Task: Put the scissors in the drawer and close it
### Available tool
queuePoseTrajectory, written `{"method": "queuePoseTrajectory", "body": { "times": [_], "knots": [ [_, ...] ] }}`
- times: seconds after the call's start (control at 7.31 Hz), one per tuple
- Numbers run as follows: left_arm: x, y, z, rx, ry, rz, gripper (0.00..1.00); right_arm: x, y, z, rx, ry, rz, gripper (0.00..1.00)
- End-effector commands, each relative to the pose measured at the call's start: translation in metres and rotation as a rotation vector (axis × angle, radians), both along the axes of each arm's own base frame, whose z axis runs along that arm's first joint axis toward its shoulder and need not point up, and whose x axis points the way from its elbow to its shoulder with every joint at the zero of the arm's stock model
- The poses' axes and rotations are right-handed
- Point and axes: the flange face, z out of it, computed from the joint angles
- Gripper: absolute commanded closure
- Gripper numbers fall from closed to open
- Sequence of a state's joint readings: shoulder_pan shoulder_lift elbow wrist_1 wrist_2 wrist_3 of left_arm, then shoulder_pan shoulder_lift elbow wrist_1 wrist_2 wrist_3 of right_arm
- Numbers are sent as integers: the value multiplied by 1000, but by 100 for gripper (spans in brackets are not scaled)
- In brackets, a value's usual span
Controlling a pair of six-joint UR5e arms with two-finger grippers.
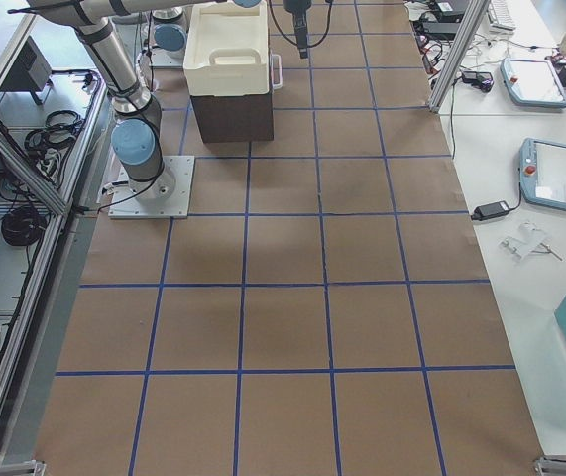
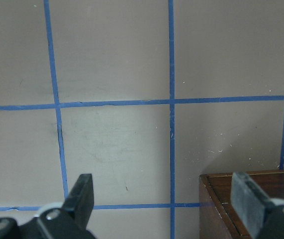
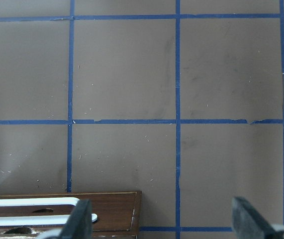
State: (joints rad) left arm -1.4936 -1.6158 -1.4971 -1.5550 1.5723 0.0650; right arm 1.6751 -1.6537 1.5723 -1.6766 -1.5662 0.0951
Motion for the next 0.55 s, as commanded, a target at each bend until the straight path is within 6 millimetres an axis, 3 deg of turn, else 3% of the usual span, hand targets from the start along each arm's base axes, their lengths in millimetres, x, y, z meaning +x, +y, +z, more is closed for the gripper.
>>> {"method": "queuePoseTrajectory", "body": {
  "times": [0.0, 0.41],
  "knots": [
    [0, -2, -6, 7, 3, 18, 0, 0, 0, 0, 0, 0, 0, 0],
    [0, -3, -8, 12, -1, 19, 0, 0, 0, 0, 0, 0, 0, 0]
  ]
}}
